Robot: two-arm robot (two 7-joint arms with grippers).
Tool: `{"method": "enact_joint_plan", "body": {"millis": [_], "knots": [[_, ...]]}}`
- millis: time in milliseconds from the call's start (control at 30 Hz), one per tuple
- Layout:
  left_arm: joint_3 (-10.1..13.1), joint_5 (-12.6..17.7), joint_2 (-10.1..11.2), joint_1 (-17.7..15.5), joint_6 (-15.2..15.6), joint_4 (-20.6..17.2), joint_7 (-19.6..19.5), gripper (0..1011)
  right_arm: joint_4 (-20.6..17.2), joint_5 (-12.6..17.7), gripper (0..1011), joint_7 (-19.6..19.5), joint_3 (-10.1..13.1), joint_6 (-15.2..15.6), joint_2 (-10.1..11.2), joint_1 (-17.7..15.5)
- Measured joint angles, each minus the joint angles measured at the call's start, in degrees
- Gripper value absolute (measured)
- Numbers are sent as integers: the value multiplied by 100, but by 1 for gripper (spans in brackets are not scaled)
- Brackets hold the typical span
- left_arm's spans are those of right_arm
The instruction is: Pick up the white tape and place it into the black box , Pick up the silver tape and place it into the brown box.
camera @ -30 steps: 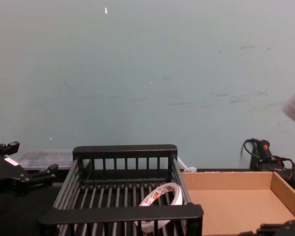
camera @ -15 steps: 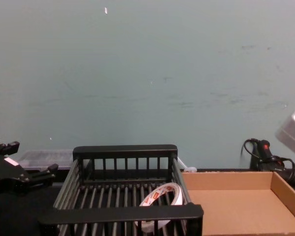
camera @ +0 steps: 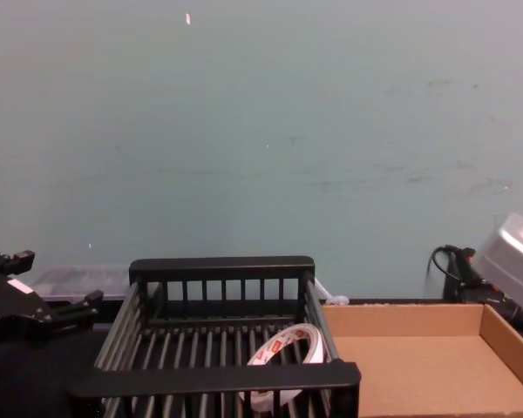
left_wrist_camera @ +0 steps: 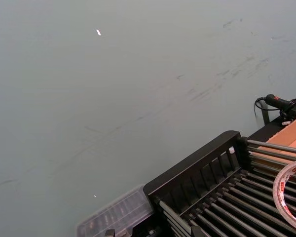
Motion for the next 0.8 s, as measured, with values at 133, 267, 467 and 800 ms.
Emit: {"method": "enact_joint_plan", "body": {"millis": [133,267,467,800], "knots": [[0,0,0,0,0,0,0,1002,42,-20,1002,9,-23,17,-15,21],[0,0,0,0,0,0,0,1001,93,-39,1003,24,-53,39,-33,41],[0,0,0,0,0,0,0,1001,144,-59,1002,37,-77,60,-67,68],[0,0,0,0,0,0,0,1001,152,-59,1002,43,-77,63,-75,75]]}}
